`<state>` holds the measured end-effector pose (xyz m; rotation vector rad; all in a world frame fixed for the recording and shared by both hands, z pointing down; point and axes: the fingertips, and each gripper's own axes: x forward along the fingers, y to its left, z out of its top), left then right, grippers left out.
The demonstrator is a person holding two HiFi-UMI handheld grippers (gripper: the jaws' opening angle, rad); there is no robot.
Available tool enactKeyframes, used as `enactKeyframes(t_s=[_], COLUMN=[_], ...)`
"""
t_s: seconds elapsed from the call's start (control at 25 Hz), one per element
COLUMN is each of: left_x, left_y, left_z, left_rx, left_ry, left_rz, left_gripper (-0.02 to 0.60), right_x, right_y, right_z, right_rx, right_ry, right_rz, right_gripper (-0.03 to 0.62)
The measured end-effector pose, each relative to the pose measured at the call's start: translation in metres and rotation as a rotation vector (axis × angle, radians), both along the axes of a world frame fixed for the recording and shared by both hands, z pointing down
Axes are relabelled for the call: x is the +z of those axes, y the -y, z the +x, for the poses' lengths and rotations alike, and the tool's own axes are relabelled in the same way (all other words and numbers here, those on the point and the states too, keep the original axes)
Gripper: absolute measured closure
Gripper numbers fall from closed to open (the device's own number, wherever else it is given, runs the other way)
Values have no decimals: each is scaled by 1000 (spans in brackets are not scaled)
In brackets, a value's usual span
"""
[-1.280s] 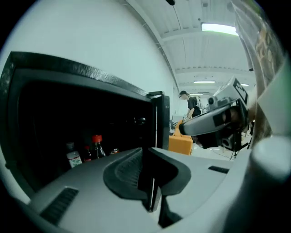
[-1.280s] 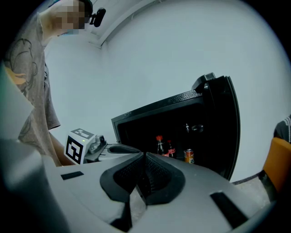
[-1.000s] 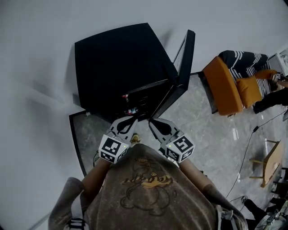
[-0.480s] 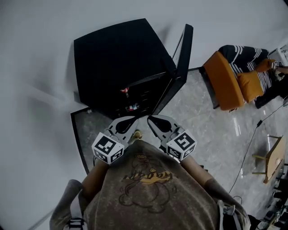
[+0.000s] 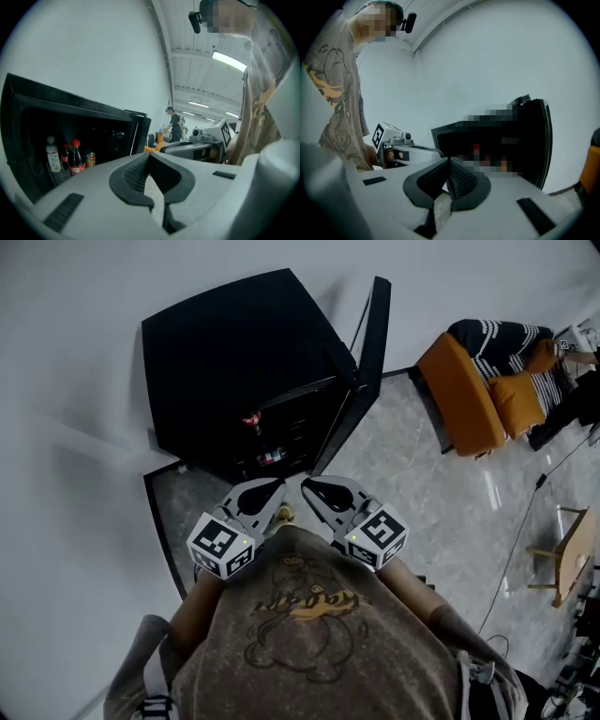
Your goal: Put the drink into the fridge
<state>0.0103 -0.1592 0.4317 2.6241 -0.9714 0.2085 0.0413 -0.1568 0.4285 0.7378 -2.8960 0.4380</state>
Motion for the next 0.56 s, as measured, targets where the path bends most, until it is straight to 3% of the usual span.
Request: enactKeyframes(t_s=[0.56], left_x=[10], left_y=[-9], left_z=[-7], left_rx=[-17], left_ry=[18], left_rz=[-29], left_gripper=[575], right_x=[0], right_y=[-4], right_z=[-8], right_rx=[-65], right_ry=[3], right_rz=[13], right_gripper=[566])
